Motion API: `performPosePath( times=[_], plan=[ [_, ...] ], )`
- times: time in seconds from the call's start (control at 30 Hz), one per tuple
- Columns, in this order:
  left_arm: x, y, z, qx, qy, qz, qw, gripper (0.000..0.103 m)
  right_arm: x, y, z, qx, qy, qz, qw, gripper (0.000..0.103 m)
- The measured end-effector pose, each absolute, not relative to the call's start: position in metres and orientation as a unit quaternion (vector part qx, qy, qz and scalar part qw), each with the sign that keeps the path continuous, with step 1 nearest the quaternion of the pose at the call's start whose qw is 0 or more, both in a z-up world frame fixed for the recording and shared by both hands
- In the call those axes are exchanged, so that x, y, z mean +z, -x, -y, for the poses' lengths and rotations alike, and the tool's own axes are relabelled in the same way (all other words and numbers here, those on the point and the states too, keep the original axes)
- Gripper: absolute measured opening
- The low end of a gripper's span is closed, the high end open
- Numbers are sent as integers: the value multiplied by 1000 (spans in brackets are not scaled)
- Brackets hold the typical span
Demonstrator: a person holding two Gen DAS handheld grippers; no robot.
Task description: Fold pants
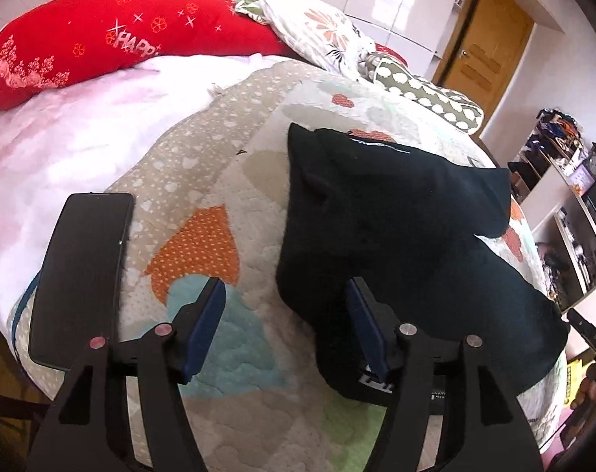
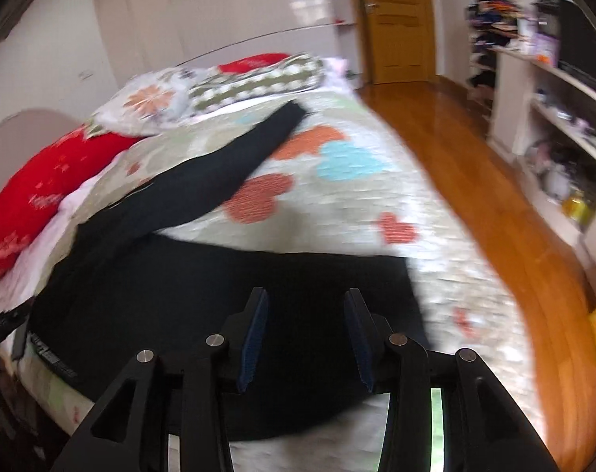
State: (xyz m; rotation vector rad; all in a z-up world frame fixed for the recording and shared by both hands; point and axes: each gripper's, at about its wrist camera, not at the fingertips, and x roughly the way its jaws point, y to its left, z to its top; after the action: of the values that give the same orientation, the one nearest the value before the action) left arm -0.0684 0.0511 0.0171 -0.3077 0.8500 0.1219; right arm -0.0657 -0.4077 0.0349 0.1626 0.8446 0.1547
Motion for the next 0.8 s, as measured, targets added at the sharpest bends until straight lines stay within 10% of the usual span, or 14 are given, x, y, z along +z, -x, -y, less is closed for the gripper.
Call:
performPosePath(
  times=[0.23, 0.4, 0.5, 0.8],
  plan=[
    [-10, 51, -54, 47, 171, -443, 879, 68, 1, 39, 322, 173, -20, -455, 873, 45],
    [-14, 43, -45, 32, 158, -448, 879, 67, -7, 34, 292, 192, -5, -452, 871, 66],
    [-11, 35, -34, -1, 134, -453, 881, 38, -6, 31, 286, 198, -9, -454, 869, 66],
    [33, 41, -35, -20, 80, -435, 897, 36, 17, 38, 258, 295, -37, -429, 853, 66]
  ],
)
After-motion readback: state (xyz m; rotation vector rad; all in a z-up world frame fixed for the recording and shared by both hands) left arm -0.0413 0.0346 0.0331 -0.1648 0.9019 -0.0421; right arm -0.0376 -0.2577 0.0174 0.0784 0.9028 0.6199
